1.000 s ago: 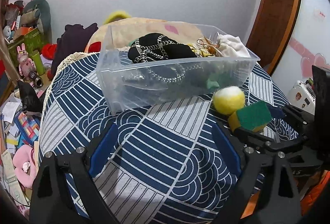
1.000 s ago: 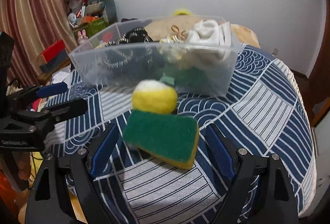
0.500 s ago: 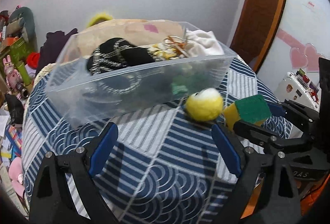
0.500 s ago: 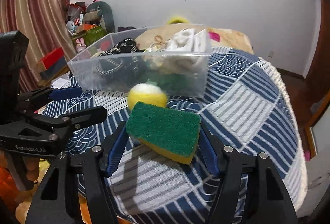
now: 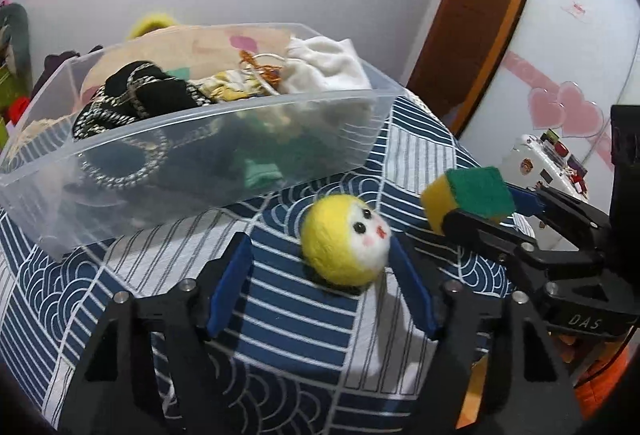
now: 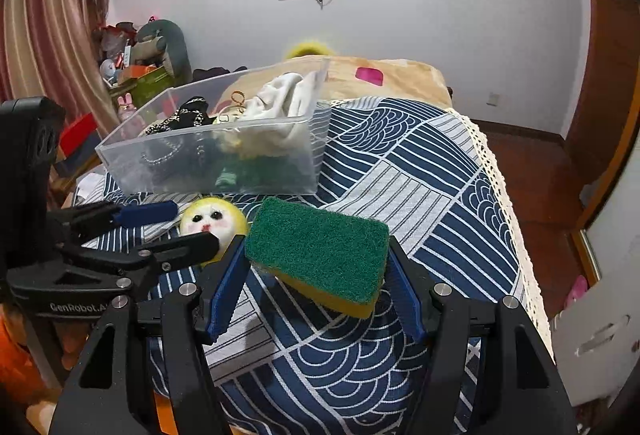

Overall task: Organize soft objects
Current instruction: 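Grasp the green-yellow sponge with the right gripper while the left grasps the yellow felt ball, then place the sponge into the box with the right gripper while the left drops the felt ball in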

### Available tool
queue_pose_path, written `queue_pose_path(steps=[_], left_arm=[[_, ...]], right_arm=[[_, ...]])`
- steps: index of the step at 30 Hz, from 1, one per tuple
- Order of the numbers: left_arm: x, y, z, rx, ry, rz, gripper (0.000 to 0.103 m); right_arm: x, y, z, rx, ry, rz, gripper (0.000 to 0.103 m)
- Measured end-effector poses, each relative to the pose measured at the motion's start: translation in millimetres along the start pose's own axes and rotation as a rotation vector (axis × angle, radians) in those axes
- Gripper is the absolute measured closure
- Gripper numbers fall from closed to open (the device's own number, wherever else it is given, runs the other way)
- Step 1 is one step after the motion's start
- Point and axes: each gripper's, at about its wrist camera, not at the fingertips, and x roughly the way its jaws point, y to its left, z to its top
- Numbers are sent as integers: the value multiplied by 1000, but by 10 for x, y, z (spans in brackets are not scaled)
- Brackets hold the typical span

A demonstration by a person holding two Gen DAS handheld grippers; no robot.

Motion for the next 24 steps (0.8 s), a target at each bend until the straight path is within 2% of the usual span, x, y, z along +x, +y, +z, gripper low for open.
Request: queue_pose_path(steps=[4, 8, 16, 24], left_arm=[[57, -73, -7, 10, 7, -25, 43], [167, -105, -6, 14, 31, -15, 58], [116, -77, -14, 2, 11, -12, 61], [-213, 67, 38, -14, -63, 26, 61]], right_arm=[[4, -1, 7, -1, 3, -1, 40], [-6, 4, 11, -3, 2, -3, 40], [-15, -20, 30, 7, -1, -7, 40], [-46, 59, 103, -12, -25, 1, 40]])
